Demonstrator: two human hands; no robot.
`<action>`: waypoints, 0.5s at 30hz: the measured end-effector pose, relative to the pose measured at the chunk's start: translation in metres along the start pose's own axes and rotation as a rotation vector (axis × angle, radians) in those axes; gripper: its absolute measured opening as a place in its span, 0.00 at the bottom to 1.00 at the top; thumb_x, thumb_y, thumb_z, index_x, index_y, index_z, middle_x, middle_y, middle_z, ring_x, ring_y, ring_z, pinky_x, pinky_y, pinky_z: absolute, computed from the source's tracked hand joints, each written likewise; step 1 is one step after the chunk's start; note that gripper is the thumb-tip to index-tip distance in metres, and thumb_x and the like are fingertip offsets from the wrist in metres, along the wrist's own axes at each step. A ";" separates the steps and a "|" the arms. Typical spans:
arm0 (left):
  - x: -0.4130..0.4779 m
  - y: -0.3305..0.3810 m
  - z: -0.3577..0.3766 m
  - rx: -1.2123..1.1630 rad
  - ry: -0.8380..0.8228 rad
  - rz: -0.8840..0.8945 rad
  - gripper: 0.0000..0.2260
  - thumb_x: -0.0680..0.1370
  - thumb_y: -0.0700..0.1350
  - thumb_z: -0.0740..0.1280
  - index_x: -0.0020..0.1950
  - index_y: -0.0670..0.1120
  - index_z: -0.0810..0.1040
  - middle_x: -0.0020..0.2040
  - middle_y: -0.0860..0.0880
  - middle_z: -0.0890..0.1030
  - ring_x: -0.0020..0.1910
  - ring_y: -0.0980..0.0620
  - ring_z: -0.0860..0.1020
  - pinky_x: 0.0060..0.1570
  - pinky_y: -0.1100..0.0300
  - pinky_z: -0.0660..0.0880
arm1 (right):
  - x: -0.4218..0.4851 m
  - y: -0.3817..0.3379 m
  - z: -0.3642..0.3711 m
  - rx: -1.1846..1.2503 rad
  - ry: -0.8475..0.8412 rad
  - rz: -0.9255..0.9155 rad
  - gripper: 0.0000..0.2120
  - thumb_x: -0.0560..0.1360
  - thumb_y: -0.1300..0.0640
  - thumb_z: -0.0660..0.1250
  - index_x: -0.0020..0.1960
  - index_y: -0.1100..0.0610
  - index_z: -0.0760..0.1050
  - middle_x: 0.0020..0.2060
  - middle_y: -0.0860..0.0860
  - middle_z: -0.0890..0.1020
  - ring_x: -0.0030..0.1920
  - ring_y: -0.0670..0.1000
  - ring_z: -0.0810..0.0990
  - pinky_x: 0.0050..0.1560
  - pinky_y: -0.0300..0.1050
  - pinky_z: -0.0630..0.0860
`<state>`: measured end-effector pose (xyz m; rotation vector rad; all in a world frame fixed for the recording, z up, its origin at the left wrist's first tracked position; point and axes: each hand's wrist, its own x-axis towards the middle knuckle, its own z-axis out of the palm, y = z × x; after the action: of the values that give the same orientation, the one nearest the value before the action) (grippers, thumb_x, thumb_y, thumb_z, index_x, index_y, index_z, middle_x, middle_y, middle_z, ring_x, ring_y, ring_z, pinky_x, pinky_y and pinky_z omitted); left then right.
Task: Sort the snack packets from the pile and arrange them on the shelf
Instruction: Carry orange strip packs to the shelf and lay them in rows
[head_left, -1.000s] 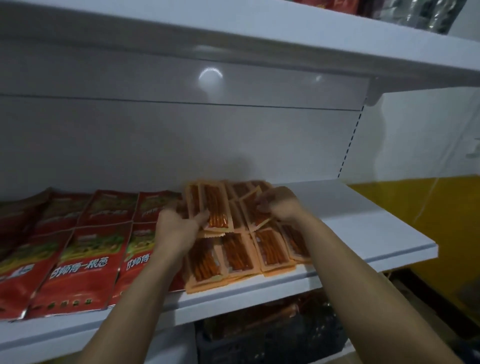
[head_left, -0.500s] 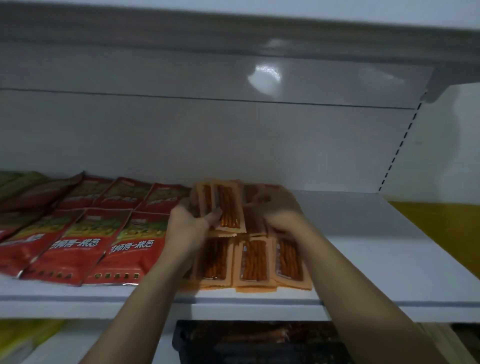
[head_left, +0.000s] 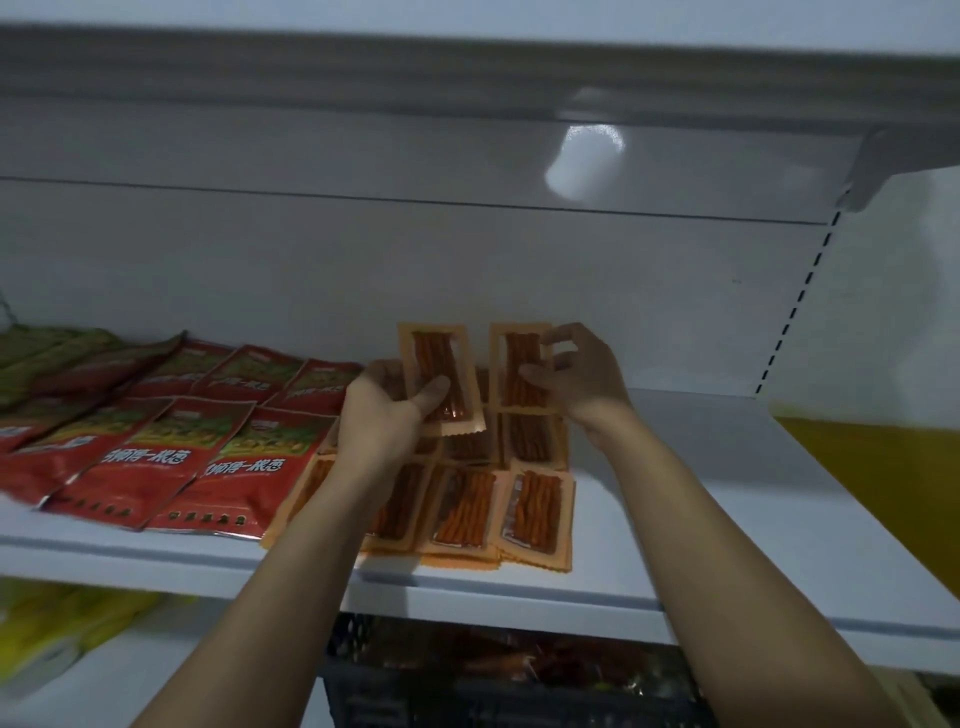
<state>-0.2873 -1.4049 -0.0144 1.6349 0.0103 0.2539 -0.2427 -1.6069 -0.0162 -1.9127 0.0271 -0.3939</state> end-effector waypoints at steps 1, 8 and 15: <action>-0.001 -0.001 -0.001 0.000 0.001 -0.006 0.09 0.76 0.42 0.72 0.55 0.44 0.79 0.48 0.48 0.84 0.46 0.52 0.83 0.35 0.63 0.78 | 0.002 0.008 -0.003 -0.045 0.005 0.018 0.13 0.70 0.60 0.77 0.51 0.54 0.76 0.38 0.51 0.80 0.40 0.52 0.80 0.40 0.43 0.72; -0.009 -0.012 -0.006 0.079 -0.028 -0.045 0.10 0.75 0.44 0.74 0.47 0.55 0.75 0.48 0.52 0.83 0.49 0.52 0.81 0.49 0.54 0.77 | -0.008 0.042 0.006 -0.063 -0.049 0.155 0.07 0.71 0.65 0.74 0.44 0.57 0.78 0.38 0.49 0.80 0.42 0.52 0.82 0.37 0.40 0.78; -0.016 -0.019 -0.017 0.092 -0.013 -0.113 0.11 0.74 0.45 0.74 0.53 0.52 0.75 0.46 0.51 0.84 0.46 0.50 0.83 0.54 0.43 0.78 | -0.003 0.052 0.018 -0.587 -0.077 0.068 0.05 0.75 0.50 0.70 0.49 0.47 0.82 0.54 0.50 0.80 0.54 0.53 0.79 0.51 0.46 0.77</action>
<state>-0.3027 -1.3895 -0.0350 1.7206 0.1054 0.1575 -0.2316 -1.6094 -0.0705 -2.4964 0.1725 -0.2836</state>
